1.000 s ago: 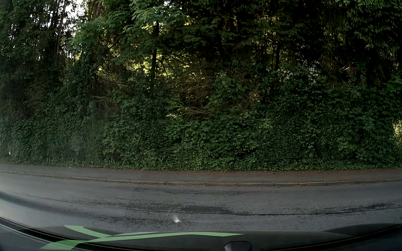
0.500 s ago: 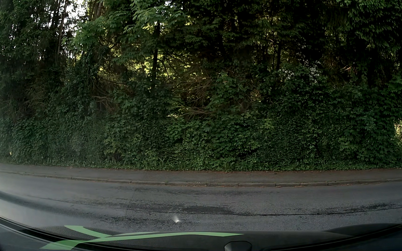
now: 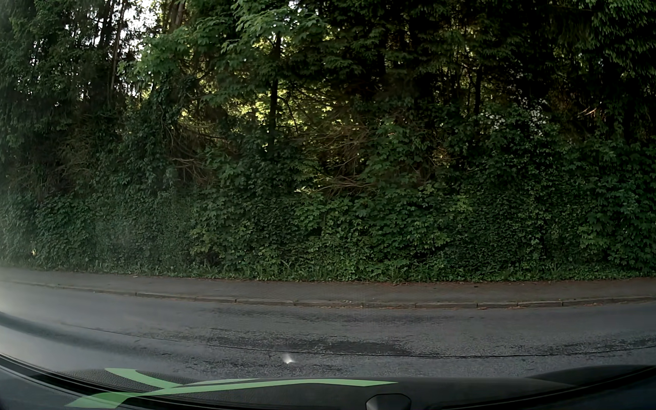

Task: Follow the waypoints while adhering to traffic rules and regulations

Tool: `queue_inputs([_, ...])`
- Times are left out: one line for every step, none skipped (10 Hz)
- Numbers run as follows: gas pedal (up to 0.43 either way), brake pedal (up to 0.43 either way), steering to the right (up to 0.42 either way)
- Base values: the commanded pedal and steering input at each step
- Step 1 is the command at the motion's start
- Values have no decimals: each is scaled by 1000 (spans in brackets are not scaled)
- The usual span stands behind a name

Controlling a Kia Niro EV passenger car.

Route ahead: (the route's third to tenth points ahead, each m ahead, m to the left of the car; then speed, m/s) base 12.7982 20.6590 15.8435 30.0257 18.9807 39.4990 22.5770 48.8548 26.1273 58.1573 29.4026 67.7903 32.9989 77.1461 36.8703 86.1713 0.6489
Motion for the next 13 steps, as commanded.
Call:
queue_inputs([0, 0, -970])
queue_inputs([0, 0, -966])
queue_inputs([0, 0, -961])
queue_inputs([0, 0, -939])
queue_inputs([8, 0, -902])
queue_inputs([28, 0, -870])
queue_inputs([47, 0, -847])
queue_inputs([47, 0, -821])
queue_inputs([47, 0, -799])
queue_inputs([47, 0, -761])
queue_inputs([39, 0, -728])
queue_inputs([20, 0, -703])
queue_inputs([0, 0, -679])
